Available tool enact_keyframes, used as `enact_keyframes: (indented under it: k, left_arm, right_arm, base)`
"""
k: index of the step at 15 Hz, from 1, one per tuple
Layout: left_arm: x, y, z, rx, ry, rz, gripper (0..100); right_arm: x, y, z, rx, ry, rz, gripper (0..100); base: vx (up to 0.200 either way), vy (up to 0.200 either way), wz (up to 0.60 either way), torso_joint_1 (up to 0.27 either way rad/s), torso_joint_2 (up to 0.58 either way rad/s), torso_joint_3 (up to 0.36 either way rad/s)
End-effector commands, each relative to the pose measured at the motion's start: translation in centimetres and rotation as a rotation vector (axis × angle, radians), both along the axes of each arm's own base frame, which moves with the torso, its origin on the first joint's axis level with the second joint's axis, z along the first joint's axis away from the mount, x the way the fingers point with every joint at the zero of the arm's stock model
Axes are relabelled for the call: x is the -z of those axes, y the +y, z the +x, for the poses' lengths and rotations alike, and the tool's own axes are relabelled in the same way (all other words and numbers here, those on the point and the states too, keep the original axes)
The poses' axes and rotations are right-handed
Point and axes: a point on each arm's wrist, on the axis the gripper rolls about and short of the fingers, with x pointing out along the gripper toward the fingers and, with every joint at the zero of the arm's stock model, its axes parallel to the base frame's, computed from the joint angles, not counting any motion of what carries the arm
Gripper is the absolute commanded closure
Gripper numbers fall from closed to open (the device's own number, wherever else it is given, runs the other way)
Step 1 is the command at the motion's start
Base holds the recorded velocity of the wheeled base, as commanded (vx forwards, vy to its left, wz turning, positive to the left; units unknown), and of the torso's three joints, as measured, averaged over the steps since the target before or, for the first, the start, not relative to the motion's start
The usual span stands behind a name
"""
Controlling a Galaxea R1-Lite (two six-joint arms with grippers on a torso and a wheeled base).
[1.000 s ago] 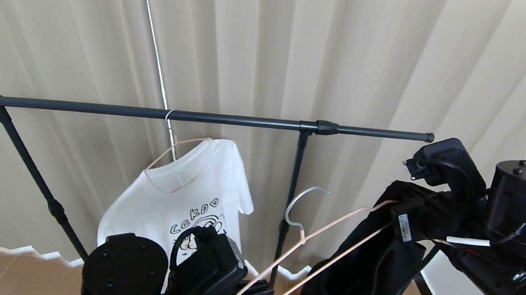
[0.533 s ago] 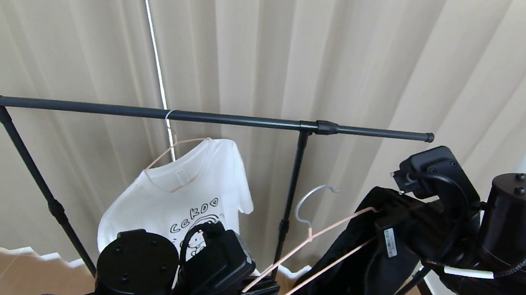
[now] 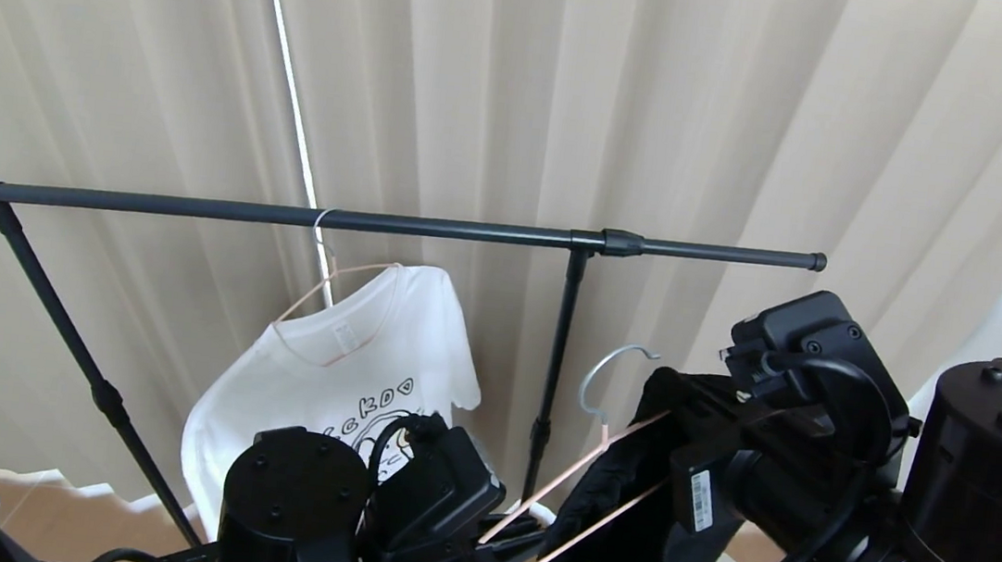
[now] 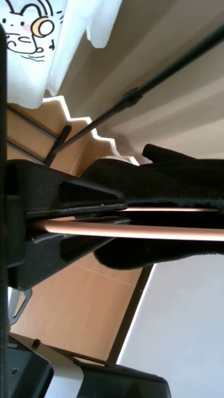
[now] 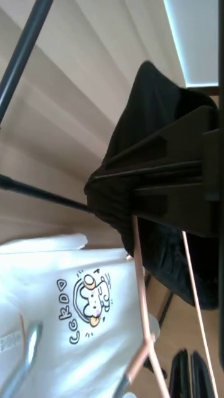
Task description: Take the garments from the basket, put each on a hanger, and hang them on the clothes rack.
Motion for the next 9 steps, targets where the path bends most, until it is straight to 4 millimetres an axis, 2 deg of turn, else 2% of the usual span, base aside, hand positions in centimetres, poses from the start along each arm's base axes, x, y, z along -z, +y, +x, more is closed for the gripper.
enact_keyframes:
  k: [1, 5, 9]
  left_arm:
    - [0.4, -0.3, 0.2, 0.001, 0.007, 0.008, 100]
    - [0.3, -0.7, 0.6, -0.001, 0.001, 0.001, 100]
    - [0.4, -0.6, 0.4, -0.002, 0.005, 0.002, 100]
  right_arm:
    - [0.1, 0.3, -0.2, -0.015, 0.002, -0.002, 100]
    - [-0.1, 0.7, -0.8, -0.042, 0.005, 0.037, 100]
    - [-0.8, 1.0, -1.3, -0.076, -0.066, 0.144, 100]
  base:
    - [0.000, 0.000, 0.00, 0.000, 0.00, 0.000]
    - [0.000, 0.000, 0.00, 0.000, 0.00, 0.000]
    - [0.000, 0.000, 0.00, 0.000, 0.00, 0.000]
